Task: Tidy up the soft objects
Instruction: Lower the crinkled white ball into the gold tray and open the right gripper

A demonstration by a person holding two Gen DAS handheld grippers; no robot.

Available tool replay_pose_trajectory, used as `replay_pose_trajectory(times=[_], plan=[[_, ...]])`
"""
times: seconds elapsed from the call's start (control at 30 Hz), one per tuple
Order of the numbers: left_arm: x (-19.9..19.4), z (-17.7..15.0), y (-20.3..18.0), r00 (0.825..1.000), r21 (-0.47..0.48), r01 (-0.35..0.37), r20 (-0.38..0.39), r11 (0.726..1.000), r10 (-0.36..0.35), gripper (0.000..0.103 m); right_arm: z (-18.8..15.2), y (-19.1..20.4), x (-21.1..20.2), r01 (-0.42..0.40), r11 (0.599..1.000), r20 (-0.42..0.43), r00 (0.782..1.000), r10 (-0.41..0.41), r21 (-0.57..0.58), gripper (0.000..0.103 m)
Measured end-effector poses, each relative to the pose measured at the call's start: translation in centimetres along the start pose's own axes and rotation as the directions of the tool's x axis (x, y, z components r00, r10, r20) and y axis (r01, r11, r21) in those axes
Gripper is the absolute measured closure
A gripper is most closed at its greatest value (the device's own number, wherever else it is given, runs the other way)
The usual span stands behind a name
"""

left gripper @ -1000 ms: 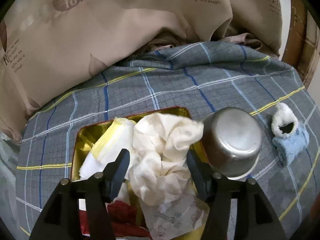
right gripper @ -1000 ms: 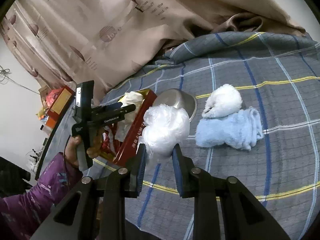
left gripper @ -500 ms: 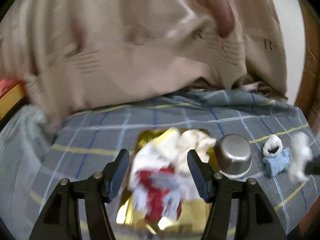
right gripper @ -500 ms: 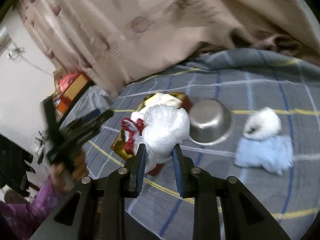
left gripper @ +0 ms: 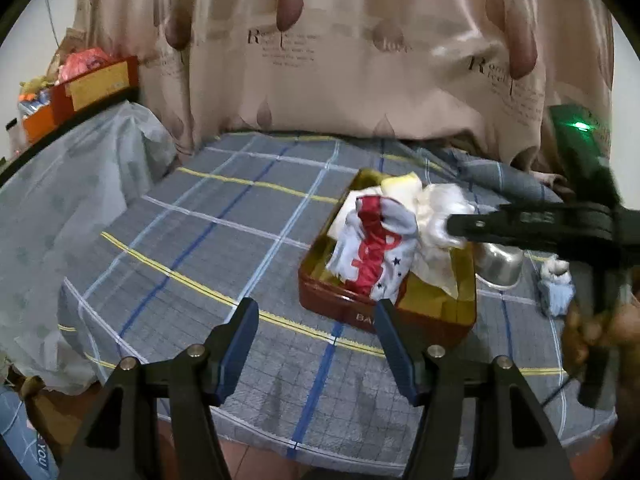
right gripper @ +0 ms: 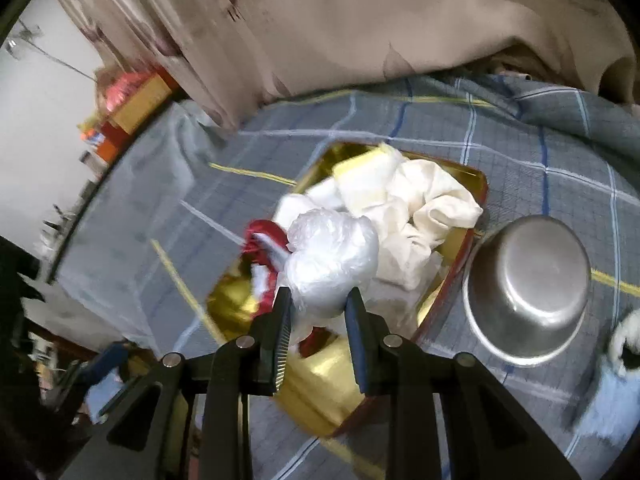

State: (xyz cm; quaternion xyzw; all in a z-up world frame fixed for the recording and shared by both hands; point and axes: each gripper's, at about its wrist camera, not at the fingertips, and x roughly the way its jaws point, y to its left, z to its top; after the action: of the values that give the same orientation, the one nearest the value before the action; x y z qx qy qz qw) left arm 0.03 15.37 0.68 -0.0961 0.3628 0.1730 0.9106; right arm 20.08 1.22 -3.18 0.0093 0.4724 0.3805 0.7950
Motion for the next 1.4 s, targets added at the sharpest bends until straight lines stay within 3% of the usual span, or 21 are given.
replay_pose_trajectory(times=[0.3,0.6,0.83,1.03,1.2,1.4], plan=[[1.7,-0.2,0.4,0.999,0.017,0.003,-0.046,1.0,-0.002,0.041,1.9,-0.6,4.4,0.095,0.995,-0.053,0.994,-0.096,-0.015,0.078],[2.7,-0.8,-0.2,0.996,0.068,-0.009,-0.083,0.998,0.015,0.041,2.6,-1.3,6.1,0.143,0.99,-0.068,0.987,-0.144,-0.017,0.076],[3.0,-1.0,-0.2,0.995,0.071,0.007,-0.102,0.997,0.001,0.041,2.1,-0.5,3.8,0.155,0.987,0.005,0.988,-0.155,-0.032,0.069],[3.2,-1.2,-0.5,0.994,0.084,0.003,-0.109,0.996,0.007,0.041,0.8,-0.2,-0.7,0.138,0.99,0.124,0.983,-0.135,-0.013,0.063],[3.1,-1.6,-1.1,0.994,0.111,-0.001,-0.109,0.994,0.013,0.041,-2.2,-0.8,-5.4,0.165,0.986,0.24,0.957,-0.161,0.001,0.052],[3.0,-2.0,-1.8,0.994,0.139,-0.007,-0.108,0.99,0.022,0.041,-7.9,-4.9,-11.7,0.3,0.949,0.338,0.887,-0.314,0.094,0.043]])
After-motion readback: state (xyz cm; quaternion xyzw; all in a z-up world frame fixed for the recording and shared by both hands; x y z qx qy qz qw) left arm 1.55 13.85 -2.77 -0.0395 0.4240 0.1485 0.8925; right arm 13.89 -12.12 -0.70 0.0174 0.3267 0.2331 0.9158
